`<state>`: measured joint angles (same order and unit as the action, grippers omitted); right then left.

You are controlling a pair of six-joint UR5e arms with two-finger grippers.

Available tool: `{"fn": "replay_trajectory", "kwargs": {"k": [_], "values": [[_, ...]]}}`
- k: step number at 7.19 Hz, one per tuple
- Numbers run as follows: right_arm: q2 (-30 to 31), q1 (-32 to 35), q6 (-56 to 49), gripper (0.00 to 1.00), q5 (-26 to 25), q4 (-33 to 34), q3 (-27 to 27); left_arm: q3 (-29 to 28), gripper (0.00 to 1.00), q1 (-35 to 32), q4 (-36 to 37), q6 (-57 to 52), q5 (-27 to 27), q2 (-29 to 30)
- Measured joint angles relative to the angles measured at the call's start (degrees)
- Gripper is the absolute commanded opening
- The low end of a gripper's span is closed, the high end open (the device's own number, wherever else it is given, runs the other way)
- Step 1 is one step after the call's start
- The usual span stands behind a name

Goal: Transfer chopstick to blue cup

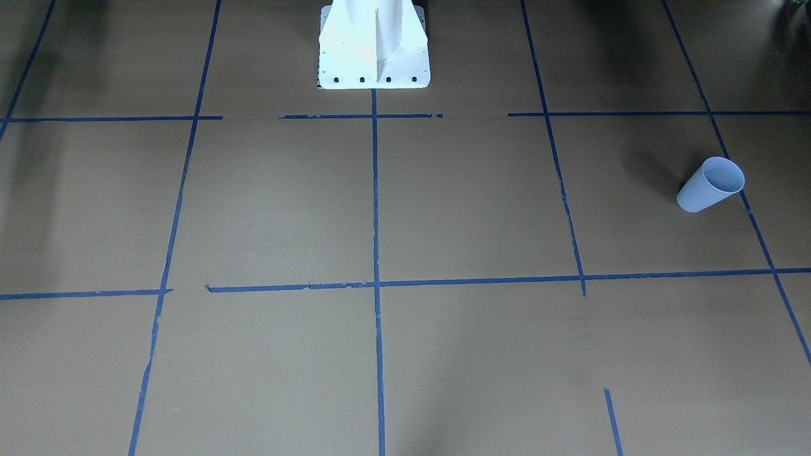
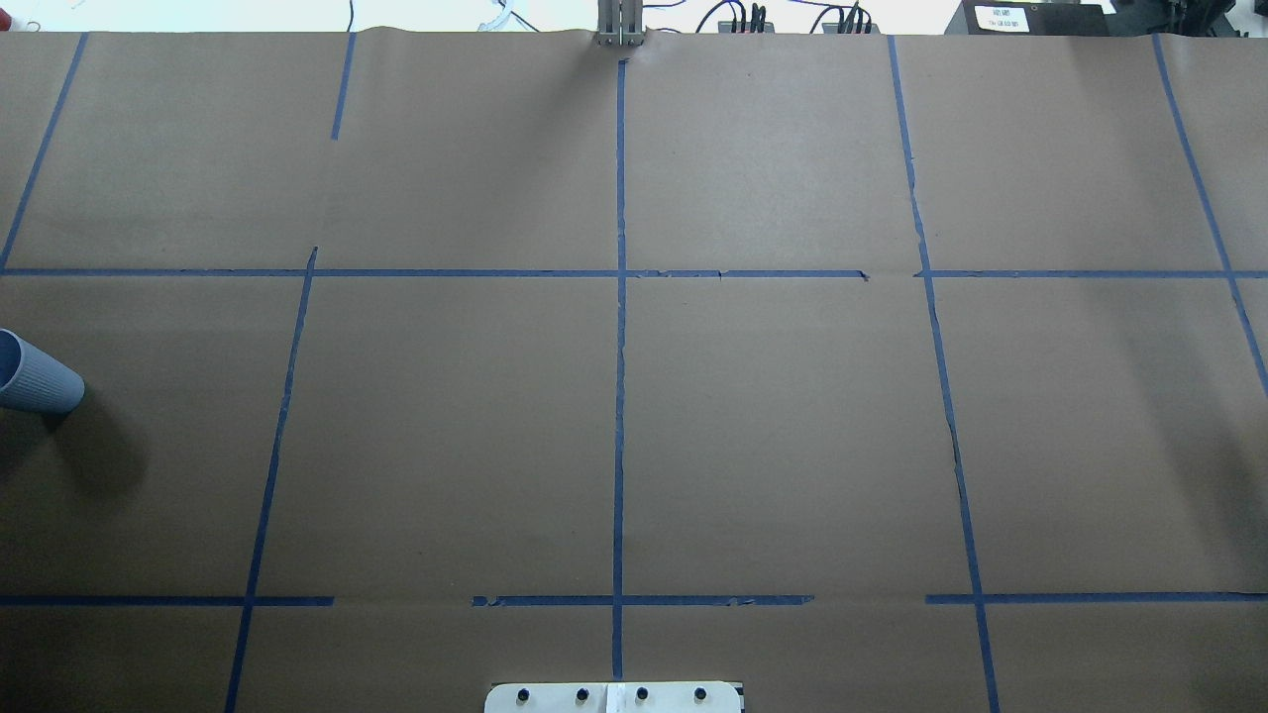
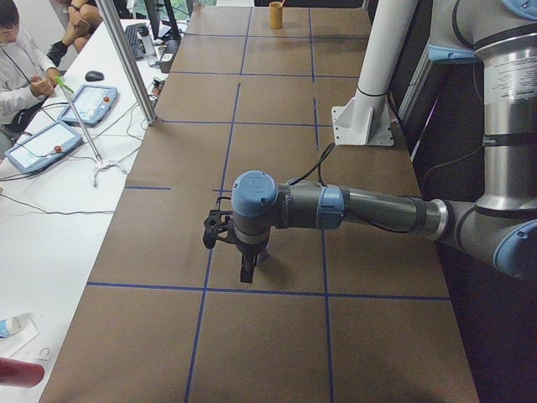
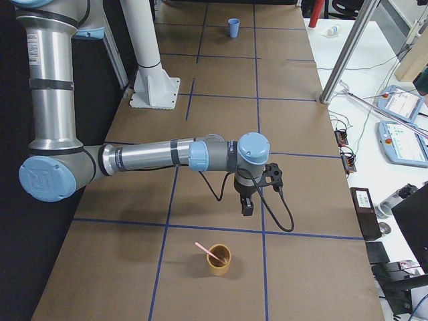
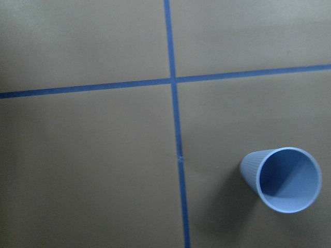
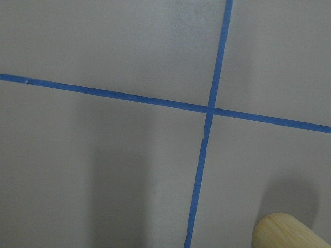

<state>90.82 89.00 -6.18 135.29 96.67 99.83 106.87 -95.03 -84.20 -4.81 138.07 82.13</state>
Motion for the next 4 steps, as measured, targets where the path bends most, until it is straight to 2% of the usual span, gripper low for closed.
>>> {"fn": "replay_trajectory", "kwargs": {"k": [4], "values": [[0.4,0.5,0.0,1.0,0.1,0.0,0.3,-0.4,1.0,1.4,1.1,1.2,0.0,0.0]]}}
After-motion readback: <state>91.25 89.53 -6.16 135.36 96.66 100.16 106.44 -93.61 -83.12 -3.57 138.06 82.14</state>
